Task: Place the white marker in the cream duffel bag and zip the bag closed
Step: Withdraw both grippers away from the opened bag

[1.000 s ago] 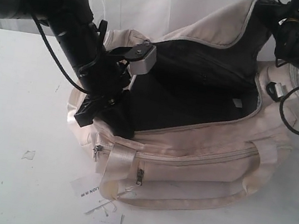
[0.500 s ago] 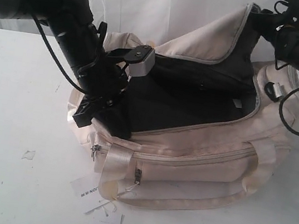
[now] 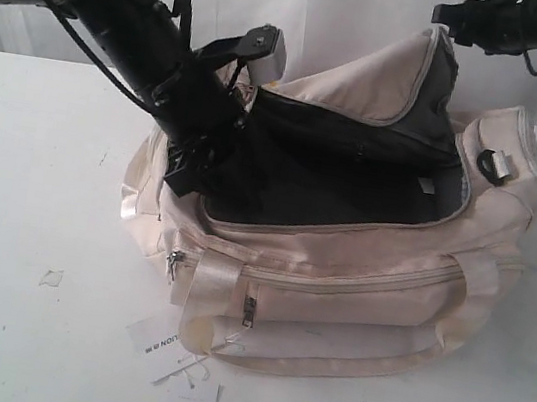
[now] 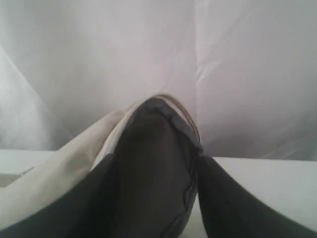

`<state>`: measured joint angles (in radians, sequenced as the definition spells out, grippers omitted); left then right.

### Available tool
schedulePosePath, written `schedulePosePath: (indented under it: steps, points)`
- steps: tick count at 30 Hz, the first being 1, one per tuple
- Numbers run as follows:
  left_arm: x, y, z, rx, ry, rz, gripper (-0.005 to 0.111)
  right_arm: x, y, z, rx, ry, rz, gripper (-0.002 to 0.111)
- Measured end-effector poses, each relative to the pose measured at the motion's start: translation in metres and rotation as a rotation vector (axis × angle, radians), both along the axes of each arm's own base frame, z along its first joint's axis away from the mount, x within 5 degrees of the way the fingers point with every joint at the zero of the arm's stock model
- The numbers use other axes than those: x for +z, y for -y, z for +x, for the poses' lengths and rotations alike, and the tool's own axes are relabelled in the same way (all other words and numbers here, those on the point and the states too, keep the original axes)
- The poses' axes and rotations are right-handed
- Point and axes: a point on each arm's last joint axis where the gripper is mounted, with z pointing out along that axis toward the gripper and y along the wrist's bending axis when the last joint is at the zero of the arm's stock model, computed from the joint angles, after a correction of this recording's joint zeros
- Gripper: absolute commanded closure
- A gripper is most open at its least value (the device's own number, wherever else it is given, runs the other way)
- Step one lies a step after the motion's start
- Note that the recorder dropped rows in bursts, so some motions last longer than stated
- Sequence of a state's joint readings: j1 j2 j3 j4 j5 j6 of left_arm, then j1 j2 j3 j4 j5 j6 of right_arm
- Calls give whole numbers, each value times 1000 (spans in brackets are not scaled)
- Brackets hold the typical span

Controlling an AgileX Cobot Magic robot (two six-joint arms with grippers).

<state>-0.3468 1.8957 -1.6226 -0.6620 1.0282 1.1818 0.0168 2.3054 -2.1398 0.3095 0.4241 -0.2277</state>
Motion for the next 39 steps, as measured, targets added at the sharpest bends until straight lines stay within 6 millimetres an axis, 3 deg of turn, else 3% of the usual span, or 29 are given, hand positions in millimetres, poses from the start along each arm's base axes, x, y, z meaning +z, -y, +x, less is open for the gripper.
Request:
schedulePosePath:
  steps: [1, 3, 4, 5, 6, 7, 15, 24, 31, 39]
  points:
    - [3, 0, 0, 7, 15, -6, 50, 5, 0, -4, 14, -14, -18, 66]
    - [18, -2, -3, 27, 70, -26, 56, 28, 2, -18, 49, -51, -117, 85]
    - [22, -2, -5, 35, 81, -30, 69, 34, 3, -22, 51, -64, -143, 101]
    - [31, -4, -6, 68, 96, -41, 79, 41, 5, -29, 49, -101, -183, 109]
    - [35, -5, -8, 82, 107, -41, 97, 45, 7, -33, 47, -122, -203, 108]
    - [42, -8, -10, 104, 137, -28, 107, 51, 9, -40, 45, -159, -231, 108]
    - [68, -41, -13, 275, 165, 18, 107, 98, 13, -81, 30, -257, -269, 108]
    - [78, -123, -6, 736, 12, -3, 107, 133, 14, -119, -12, -279, -210, 108]
    - [65, -176, -28, 974, -71, -11, 107, 135, 14, -147, -9, -320, -209, 108]
    - [30, -201, -54, 1198, -121, -25, 107, 122, 15, -172, -7, -317, -214, 108]
